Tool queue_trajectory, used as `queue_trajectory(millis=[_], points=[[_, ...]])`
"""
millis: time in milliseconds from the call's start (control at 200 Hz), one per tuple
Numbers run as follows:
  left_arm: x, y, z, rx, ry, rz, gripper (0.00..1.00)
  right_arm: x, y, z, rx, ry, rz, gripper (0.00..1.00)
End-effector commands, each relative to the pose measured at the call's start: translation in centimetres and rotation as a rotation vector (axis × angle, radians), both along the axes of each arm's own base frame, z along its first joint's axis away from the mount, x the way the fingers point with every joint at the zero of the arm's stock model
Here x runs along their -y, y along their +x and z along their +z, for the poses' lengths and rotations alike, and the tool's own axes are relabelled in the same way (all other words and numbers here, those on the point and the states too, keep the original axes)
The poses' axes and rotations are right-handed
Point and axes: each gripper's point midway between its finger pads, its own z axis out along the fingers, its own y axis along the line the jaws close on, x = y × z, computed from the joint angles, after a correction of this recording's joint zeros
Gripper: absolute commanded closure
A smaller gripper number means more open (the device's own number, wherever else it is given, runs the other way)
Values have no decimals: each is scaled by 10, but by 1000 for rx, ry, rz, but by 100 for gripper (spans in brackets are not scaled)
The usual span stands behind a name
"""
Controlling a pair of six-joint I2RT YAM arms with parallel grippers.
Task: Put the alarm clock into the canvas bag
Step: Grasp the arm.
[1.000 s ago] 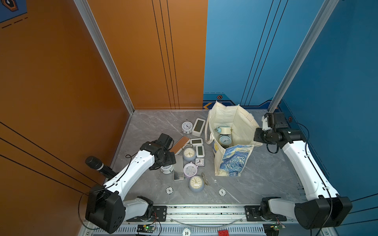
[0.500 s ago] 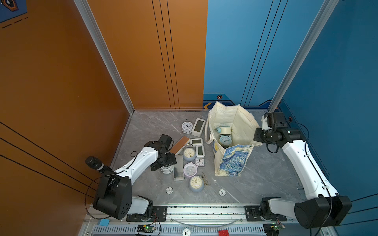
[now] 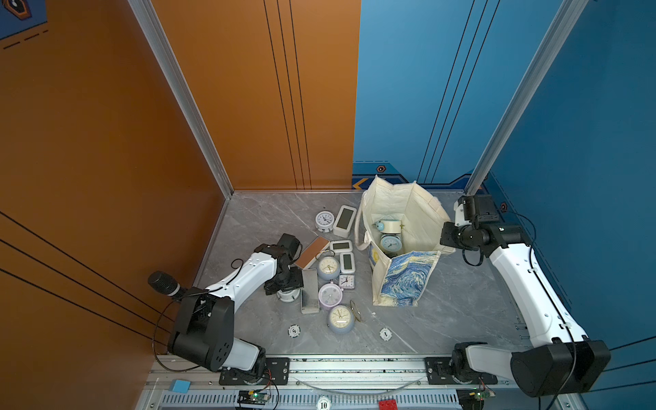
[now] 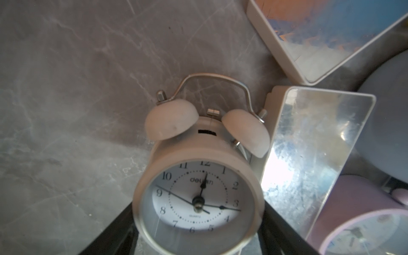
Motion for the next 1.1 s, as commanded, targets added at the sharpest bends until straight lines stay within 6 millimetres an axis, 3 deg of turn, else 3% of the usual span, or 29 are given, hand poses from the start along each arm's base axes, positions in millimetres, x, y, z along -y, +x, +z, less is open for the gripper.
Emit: queue_trajectory(millis=[0, 200, 460, 486, 786, 1096], points=[[-3, 0, 3, 0, 4, -10, 31, -1, 2, 11, 46, -11, 12, 96], [1, 10, 23, 71, -21, -26, 36, -1, 1, 12, 50, -11, 12, 95], [7, 27, 79, 252, -81, -54, 47, -2, 0, 12, 52, -5, 13, 95], [10, 35, 96, 300, -97, -61, 48, -2, 0, 12, 51, -4, 12, 96], [45, 65, 198, 549, -218, -171, 53, -4, -3, 9, 47, -2, 15, 96], [104, 89, 279, 721, -278, -321, 54, -4, -2, 8, 45, -10, 16, 95]])
